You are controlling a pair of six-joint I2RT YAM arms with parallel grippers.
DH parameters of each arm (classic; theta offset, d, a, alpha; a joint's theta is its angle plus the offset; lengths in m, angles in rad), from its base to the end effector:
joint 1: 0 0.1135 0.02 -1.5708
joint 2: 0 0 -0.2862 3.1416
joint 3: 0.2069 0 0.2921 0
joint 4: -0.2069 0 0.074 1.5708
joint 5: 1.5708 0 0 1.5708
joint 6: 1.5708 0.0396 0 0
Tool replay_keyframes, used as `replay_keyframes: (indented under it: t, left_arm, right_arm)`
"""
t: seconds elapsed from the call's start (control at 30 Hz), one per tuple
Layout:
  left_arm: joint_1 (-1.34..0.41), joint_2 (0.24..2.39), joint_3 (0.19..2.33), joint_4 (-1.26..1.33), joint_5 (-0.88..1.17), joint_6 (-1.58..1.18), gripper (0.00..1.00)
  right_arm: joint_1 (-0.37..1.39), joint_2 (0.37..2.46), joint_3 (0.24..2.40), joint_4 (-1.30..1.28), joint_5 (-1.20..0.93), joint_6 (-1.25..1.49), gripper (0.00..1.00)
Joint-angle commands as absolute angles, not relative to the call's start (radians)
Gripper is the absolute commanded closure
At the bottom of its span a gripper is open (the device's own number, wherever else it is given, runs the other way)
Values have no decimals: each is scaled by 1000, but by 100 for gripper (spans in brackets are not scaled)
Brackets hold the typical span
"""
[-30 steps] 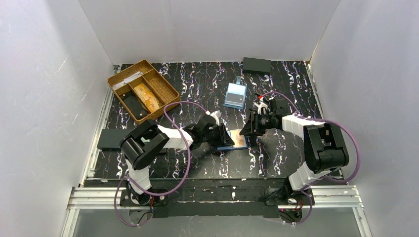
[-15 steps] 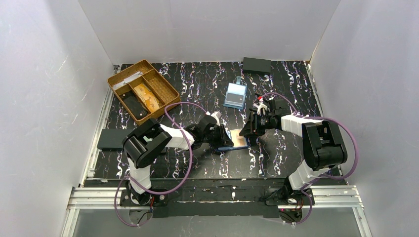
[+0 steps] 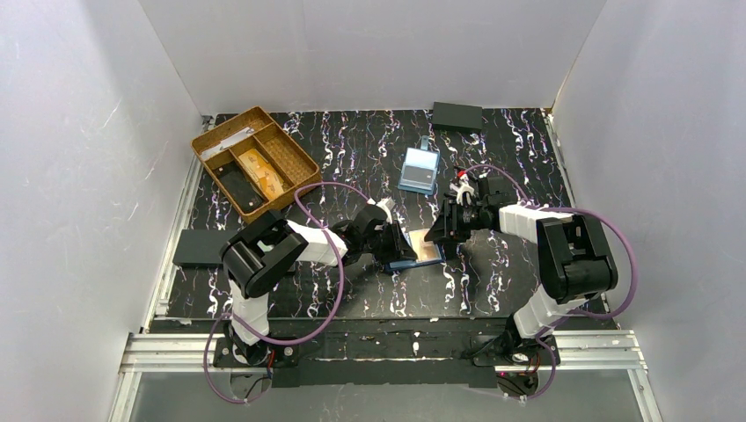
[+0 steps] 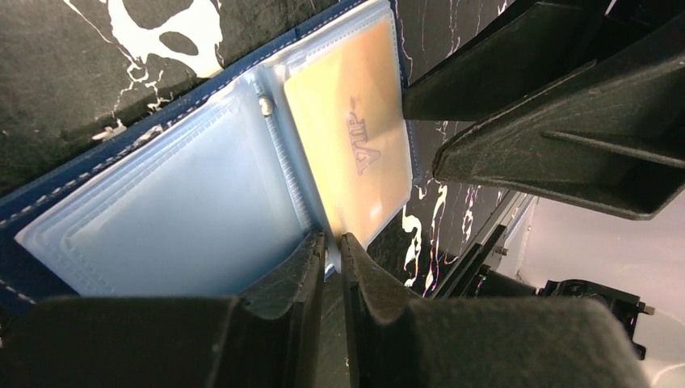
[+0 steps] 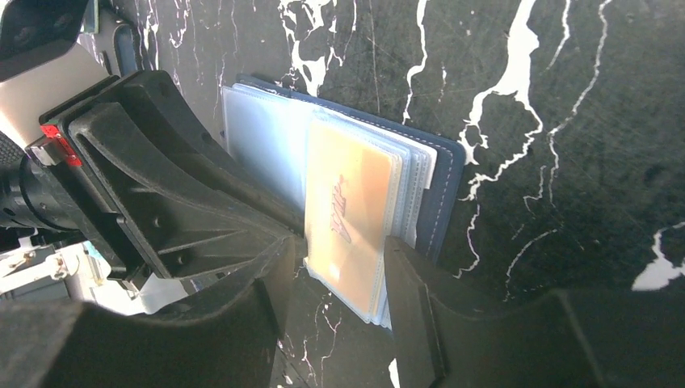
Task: Take the credit cards out of the card holder
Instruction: Remove the credit card from the card holder.
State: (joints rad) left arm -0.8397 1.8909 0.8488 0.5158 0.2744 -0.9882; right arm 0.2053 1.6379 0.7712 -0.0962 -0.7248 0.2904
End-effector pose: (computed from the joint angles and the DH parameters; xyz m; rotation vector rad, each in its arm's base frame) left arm 0.2611 -0.3072 0.1123 0.0121 2.3974 -1.2908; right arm 0.3169 0.0928 0.1349 -0.1914 2.5202 1.1156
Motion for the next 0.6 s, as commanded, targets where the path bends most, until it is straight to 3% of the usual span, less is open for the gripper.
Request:
replay_keyframes:
  t: [0.0,0.57]
  left_arm:
    - [-841,1925,858,445,252,-969,87]
    - [-833,1919,854,447,283,-985,82]
  right_arm:
    - [239,1667,770,-67,-781,310,47]
    - [252,1630,741,60,-914,402,57]
